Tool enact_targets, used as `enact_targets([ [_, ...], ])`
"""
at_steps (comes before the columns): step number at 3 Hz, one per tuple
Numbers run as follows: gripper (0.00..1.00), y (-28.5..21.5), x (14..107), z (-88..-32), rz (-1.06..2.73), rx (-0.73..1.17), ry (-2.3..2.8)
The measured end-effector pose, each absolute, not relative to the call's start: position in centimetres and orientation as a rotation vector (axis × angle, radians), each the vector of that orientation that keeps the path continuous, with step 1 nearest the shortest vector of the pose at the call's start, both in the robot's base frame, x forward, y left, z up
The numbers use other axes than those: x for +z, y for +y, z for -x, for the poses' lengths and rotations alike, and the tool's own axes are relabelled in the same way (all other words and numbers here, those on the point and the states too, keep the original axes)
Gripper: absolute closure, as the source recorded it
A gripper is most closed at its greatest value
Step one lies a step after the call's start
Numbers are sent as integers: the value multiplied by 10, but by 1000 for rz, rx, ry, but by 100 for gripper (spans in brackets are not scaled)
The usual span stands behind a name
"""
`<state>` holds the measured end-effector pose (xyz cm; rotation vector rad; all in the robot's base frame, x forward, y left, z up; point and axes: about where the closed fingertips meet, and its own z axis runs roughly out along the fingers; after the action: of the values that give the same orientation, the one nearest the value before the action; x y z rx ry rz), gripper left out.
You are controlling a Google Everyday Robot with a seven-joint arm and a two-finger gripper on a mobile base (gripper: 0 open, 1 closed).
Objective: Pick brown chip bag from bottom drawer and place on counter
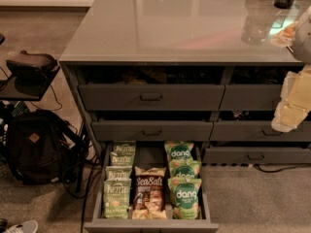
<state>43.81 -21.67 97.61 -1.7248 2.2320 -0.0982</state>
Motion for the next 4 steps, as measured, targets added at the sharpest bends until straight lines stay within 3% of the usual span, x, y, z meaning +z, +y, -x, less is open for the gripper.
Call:
enact_targets([
  [2, 0, -210, 964, -438, 1771, -83, 2208],
  [3, 0, -181, 914, -435, 1870, 35, 2105],
  [4, 0, -120, 809, -435, 1944, 326, 1981],
])
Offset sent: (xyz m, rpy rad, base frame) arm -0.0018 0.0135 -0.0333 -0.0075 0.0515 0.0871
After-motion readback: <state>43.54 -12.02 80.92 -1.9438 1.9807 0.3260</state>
